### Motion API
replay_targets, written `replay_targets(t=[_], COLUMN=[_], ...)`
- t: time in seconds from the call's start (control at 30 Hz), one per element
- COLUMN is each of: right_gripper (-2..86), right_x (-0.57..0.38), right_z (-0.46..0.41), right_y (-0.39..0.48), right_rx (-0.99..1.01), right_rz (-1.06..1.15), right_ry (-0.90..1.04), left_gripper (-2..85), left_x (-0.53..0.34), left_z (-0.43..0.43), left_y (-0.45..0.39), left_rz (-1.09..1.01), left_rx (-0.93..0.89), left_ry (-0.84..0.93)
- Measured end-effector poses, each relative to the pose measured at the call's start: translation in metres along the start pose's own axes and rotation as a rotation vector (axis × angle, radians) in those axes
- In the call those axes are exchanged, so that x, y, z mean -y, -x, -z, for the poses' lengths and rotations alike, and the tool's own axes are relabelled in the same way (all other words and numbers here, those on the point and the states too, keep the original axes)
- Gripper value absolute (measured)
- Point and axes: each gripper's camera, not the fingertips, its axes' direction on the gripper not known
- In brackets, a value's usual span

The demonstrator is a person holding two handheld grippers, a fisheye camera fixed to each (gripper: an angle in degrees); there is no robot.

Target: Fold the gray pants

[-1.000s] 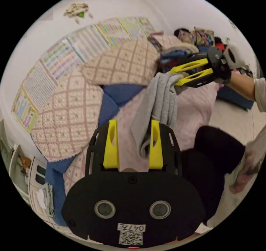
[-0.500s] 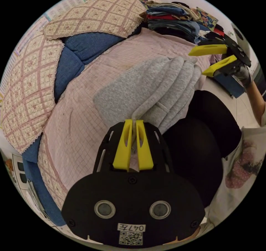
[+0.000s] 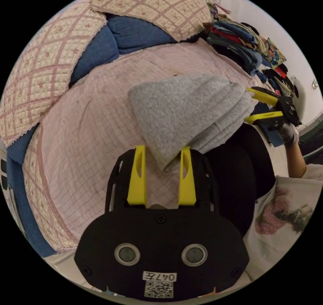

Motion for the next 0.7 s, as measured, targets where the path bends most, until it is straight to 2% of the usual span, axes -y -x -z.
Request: replay_targets(t=[0.07,0.17,0.3,0.37,0.43,0.5,0.6,0.63,0.7], right_gripper=[8.7,4.8,3.9,4.1,4.8,6.4,11.5,13.2,14.3], right_x=[0.011,0.021,0.034,0.045,0.051,0.055,0.048,0.038,0.019], right_z=[-0.018,-0.012,-0.006,-0.006,-0.013,-0.034,-0.093,-0.109,-0.111], right_y=[0.018,0.034,0.033,0.015,-0.003,-0.021,-0.052,-0.062,-0.074], right_rx=[-0.085,-0.251,-0.431,-0.499,-0.500,-0.454,-0.336,-0.317,-0.267], right_rz=[0.113,0.231,0.340,0.345,0.338,0.323,0.262,0.230,0.167], right_ry=[0.077,0.039,-0.016,-0.069,-0.082,-0.040,0.156,0.225,0.222], left_gripper=[9.9,6.2,5.4,5.5,5.6,6.2,8.4,9.0,11.4], left_x=[0.002,0.001,0.006,0.021,0.041,0.072,0.089,0.088,0.072], left_z=[0.001,0.015,0.062,0.076,0.081,0.062,0.011,0.004,0.002], left_y=[-0.002,-0.016,-0.041,-0.038,-0.024,0.008,0.057,0.063,0.070], left_rz=[-0.037,-0.079,-0.125,-0.138,-0.126,-0.074,0.072,0.092,0.120], left_rx=[0.007,0.143,0.436,0.473,0.447,0.347,0.241,0.248,0.284], left_ry=[-0.008,-0.085,-0.302,-0.340,-0.341,-0.233,-0.111,-0.092,-0.131])
